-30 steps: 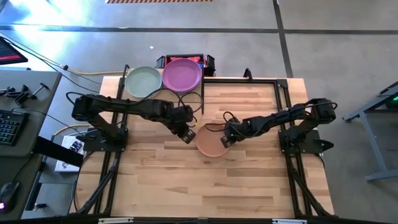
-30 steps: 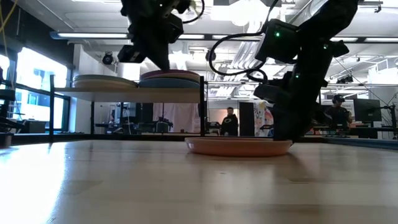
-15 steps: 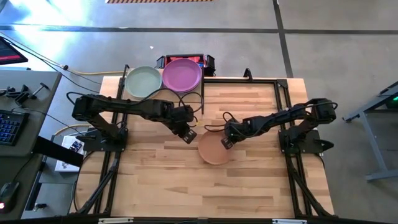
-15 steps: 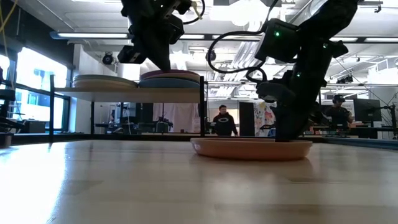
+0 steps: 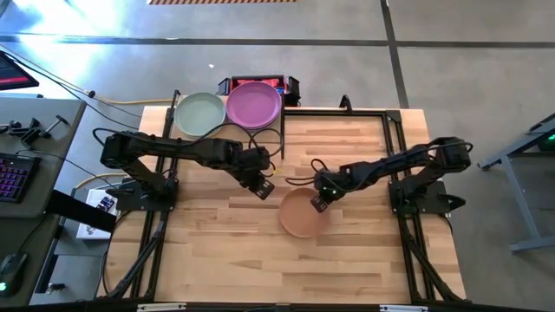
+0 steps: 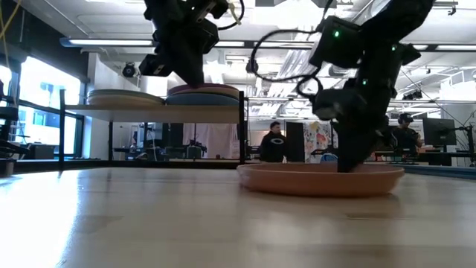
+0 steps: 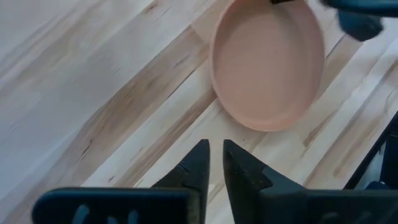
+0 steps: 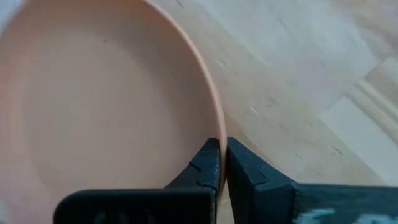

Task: Place and stack plates onto a shelf
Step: Stack the brown plate on top of the gray plate on the shelf

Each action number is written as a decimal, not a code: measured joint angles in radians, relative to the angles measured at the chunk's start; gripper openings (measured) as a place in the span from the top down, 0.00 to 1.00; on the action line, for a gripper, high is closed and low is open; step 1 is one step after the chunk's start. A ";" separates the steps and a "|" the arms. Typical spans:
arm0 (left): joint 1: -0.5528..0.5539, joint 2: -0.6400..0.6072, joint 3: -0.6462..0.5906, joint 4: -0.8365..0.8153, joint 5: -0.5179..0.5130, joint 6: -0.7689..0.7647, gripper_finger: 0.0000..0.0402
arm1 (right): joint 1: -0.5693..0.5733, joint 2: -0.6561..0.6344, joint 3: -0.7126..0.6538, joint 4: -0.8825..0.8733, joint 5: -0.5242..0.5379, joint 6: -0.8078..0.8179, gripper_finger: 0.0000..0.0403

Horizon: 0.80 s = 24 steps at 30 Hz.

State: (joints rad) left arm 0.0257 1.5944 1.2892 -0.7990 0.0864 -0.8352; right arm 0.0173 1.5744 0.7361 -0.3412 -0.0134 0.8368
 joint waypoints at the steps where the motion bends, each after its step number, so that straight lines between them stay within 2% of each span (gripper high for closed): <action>1: 0.000 0.000 0.000 -0.004 0.000 0.000 0.90 | 0.000 -0.012 0.000 -0.004 0.001 -0.001 1.00; 10: 0.000 0.000 0.000 -0.010 0.000 -0.076 0.76 | 0.000 -0.143 0.000 -0.024 0.013 0.000 1.00; 24: -0.007 0.000 0.000 0.064 -0.018 -0.116 0.76 | -0.001 -0.243 0.002 -0.005 0.020 0.062 1.00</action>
State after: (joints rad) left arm 0.0185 1.5940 1.2892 -0.7352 0.0689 -0.9508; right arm 0.0162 1.3318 0.7386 -0.3460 0.0065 0.8986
